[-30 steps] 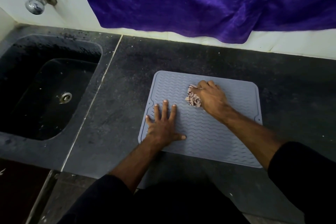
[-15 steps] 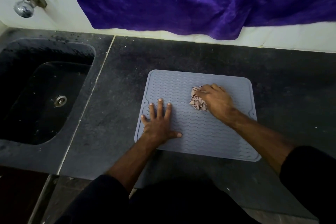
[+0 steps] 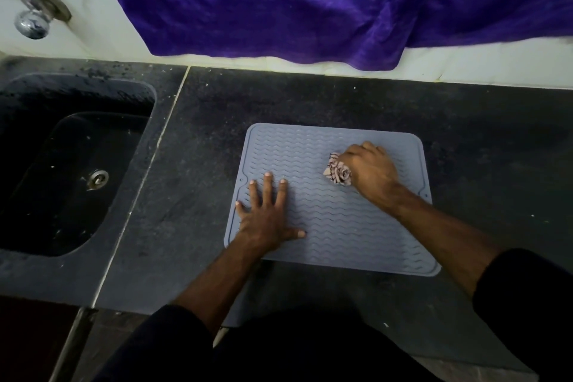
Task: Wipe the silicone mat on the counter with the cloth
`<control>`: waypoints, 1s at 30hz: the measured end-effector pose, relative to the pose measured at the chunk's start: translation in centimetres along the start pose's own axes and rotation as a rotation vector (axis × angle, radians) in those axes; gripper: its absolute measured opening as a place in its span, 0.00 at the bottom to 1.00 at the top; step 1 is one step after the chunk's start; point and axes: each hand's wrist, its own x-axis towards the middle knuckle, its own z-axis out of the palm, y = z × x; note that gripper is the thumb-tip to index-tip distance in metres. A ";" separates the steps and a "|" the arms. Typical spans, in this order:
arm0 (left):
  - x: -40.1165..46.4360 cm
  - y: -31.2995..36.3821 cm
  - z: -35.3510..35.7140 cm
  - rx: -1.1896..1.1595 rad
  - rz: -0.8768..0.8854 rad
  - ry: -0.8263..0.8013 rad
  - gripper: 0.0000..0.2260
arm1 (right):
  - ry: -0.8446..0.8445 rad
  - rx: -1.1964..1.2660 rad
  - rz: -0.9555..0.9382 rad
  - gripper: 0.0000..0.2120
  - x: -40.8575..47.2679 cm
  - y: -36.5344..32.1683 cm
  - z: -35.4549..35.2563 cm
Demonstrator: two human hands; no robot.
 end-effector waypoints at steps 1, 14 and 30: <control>-0.1 0.1 -0.2 -0.001 0.001 -0.009 0.54 | 0.012 0.036 0.010 0.27 0.3 -0.2 -0.1; -0.3 0.3 -0.2 0.029 0.003 0.003 0.53 | 0.058 0.073 0.005 0.23 0.2 0.8 0.1; 0.1 -0.1 -0.1 0.005 0.018 0.018 0.54 | 0.116 0.299 0.136 0.20 -0.5 2.1 -1.0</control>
